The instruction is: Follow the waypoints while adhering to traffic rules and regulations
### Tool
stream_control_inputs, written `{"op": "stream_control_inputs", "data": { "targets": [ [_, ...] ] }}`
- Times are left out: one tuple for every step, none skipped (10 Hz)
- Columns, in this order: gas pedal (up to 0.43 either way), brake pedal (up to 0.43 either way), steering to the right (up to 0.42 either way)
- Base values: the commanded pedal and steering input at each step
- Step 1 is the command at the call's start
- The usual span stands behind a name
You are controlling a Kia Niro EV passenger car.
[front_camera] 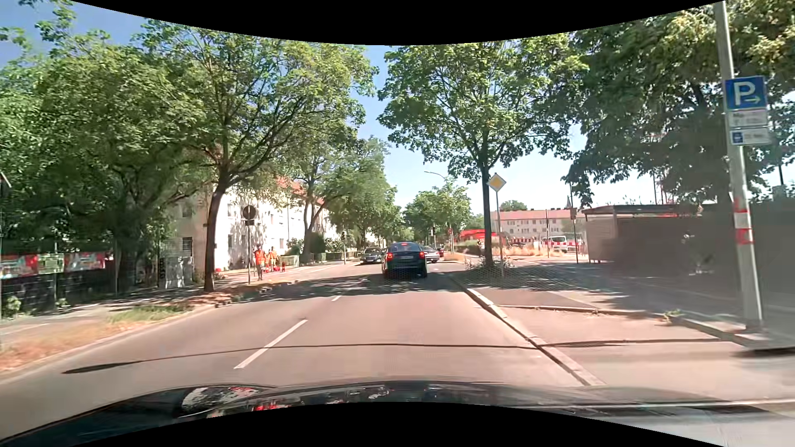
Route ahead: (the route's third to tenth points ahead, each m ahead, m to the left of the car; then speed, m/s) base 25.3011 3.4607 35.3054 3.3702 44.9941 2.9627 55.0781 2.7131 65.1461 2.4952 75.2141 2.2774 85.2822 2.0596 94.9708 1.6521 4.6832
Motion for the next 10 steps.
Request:
{"op": "stream_control_inputs", "data": {
  "targets": [
    [0.000,0.128,-0.004],
    [0.000,0.134,-0.004],
    [0.000,0.134,-0.005],
    [0.000,0.134,-0.004],
    [0.000,0.128,-0.003],
    [0.000,0.128,-0.003],
    [0.000,0.122,-0.002],
    [0.000,0.122,-0.003],
    [0.000,0.116,-0.003],
    [0.000,0.122,-0.003]
  ]
}}
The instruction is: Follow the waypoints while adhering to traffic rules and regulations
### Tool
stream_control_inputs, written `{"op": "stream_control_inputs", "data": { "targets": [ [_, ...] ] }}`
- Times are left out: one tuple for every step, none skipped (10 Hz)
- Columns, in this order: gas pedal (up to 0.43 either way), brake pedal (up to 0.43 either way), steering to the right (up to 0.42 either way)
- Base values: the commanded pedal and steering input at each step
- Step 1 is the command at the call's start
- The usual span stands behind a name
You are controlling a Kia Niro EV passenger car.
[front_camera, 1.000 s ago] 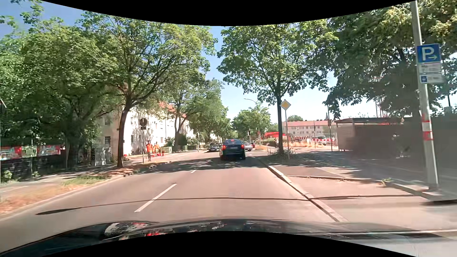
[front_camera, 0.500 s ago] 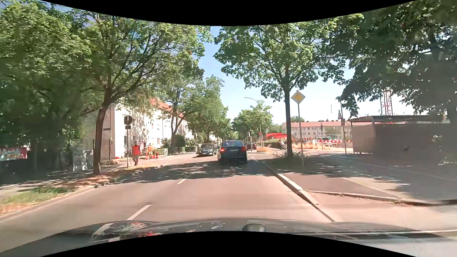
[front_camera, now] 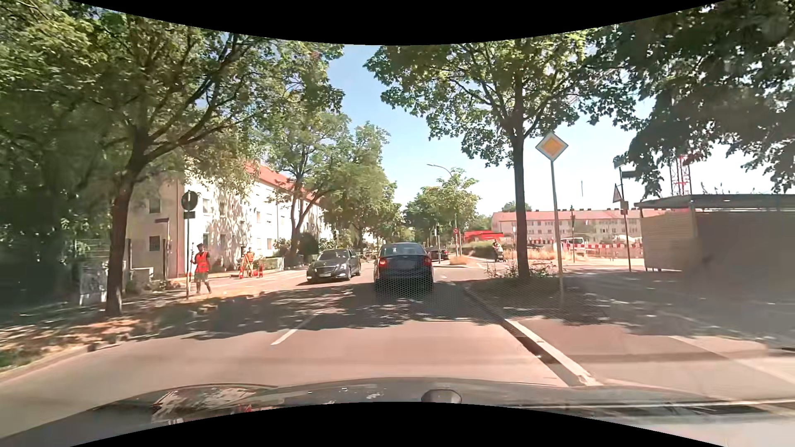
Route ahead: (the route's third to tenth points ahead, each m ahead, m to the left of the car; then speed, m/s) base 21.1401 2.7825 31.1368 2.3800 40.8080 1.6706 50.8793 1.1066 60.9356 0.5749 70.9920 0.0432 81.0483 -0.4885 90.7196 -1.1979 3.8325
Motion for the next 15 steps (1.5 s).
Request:
{"op": "stream_control_inputs", "data": {
  "targets": [
    [0.000,0.122,-0.003],
    [0.000,0.128,-0.002],
    [0.000,0.128,-0.002],
    [0.000,0.128,-0.003],
    [0.000,0.128,-0.003],
    [0.000,0.128,-0.003],
    [0.000,0.128,-0.003],
    [0.000,0.122,-0.002],
    [0.000,0.122,-0.002],
    [0.000,0.116,-0.002],
    [0.000,0.116,-0.002],
    [0.000,0.116,-0.002],
    [0.000,0.116,-0.002],
    [0.000,0.116,-0.003],
    [0.000,0.116,-0.003]
  ]
}}
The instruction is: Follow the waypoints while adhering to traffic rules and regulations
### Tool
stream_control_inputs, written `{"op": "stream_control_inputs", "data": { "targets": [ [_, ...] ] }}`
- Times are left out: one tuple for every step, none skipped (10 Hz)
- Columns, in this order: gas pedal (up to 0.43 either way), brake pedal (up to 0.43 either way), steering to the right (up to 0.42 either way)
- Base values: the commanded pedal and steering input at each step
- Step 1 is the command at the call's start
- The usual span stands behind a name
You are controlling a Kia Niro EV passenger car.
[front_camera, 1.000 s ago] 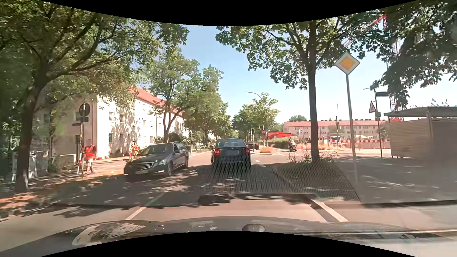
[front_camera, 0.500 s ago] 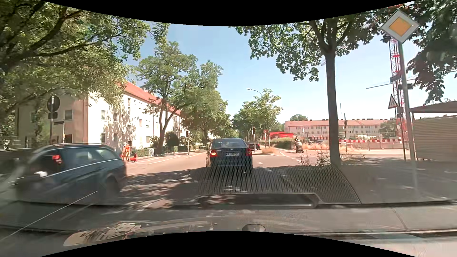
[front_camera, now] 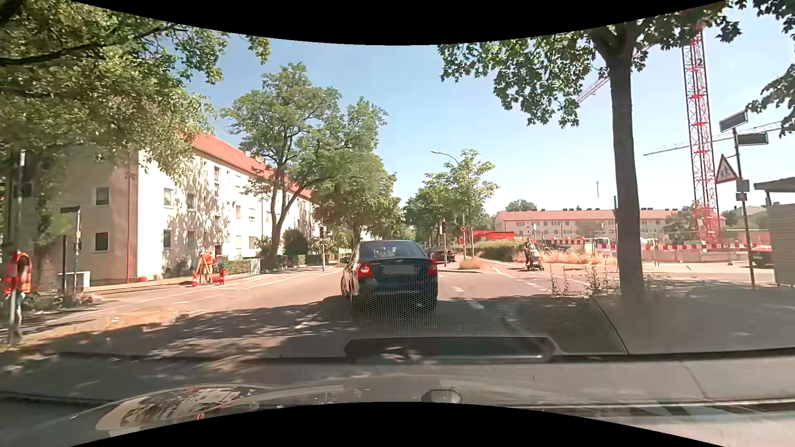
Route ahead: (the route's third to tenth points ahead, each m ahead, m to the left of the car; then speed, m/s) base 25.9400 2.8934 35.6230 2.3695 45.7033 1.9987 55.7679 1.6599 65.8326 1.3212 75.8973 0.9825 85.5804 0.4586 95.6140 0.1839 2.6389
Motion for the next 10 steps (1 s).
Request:
{"op": "stream_control_inputs", "data": {
  "targets": [
    [0.000,0.073,-0.002],
    [0.000,0.018,-0.002],
    [0.000,0.000,-0.002],
    [0.000,0.000,-0.002],
    [0.000,0.000,-0.002],
    [0.008,0.000,-0.001],
    [0.150,0.000,0.000],
    [0.169,0.000,0.001],
    [0.197,0.000,0.001],
    [0.220,0.000,0.001]
  ]
}}
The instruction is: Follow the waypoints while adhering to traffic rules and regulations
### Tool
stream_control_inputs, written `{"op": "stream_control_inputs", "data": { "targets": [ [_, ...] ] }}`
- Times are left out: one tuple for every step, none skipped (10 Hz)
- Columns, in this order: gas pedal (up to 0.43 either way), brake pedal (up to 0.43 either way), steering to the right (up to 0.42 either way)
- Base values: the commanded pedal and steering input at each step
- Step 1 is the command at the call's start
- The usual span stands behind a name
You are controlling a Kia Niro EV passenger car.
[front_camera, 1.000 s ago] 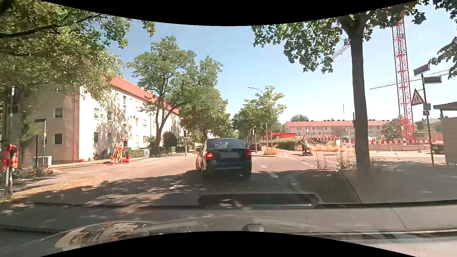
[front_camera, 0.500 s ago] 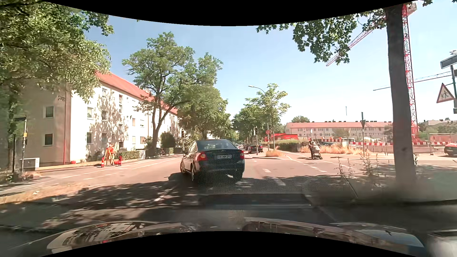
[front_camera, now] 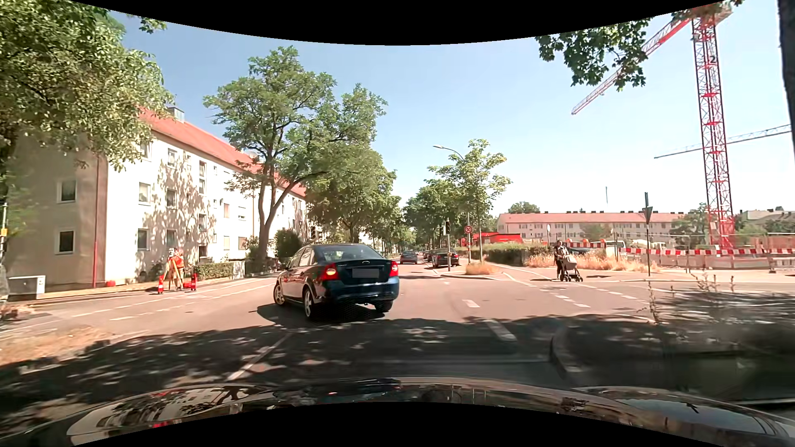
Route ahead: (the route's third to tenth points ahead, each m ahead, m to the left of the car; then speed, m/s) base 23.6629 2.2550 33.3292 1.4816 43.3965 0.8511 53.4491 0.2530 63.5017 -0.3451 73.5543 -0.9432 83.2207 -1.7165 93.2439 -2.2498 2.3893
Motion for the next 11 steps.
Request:
{"op": "stream_control_inputs", "data": {
  "targets": [
    [0.240,0.000,0.001],
    [0.260,0.000,0.001],
    [0.260,0.000,0.001],
    [0.260,0.000,0.001],
    [0.260,0.000,0.001],
    [0.260,0.000,0.001],
    [0.260,0.000,0.001],
    [0.260,0.000,0.001],
    [0.260,0.000,0.000],
    [0.260,0.000,0.000],
    [0.260,0.000,0.001]
  ]
}}
